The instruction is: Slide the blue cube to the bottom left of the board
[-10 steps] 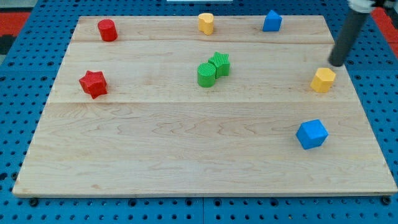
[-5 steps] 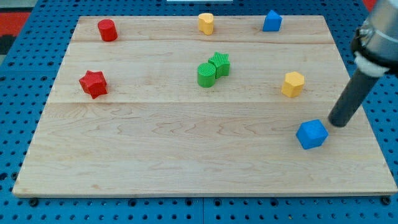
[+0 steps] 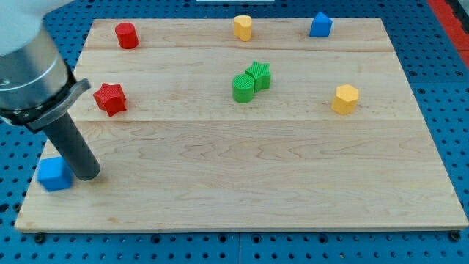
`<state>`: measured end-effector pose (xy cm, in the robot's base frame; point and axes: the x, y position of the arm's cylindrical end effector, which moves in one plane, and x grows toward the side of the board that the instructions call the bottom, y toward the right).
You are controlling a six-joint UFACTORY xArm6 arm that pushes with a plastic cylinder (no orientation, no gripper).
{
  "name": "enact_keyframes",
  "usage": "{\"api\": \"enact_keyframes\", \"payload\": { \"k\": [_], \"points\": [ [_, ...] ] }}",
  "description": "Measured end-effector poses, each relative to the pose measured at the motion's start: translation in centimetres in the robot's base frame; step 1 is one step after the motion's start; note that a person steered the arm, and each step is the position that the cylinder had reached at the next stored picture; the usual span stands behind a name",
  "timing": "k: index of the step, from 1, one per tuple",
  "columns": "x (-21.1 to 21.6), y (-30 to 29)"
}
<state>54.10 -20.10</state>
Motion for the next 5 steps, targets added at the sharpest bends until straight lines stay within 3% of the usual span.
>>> {"api": "enact_keyframes", "payload": {
  "k": [1,2,5],
  "points": [
    [-1.4,5.6],
    [-5.4,9.7],
    [-5.4,10.3]
  ]
}}
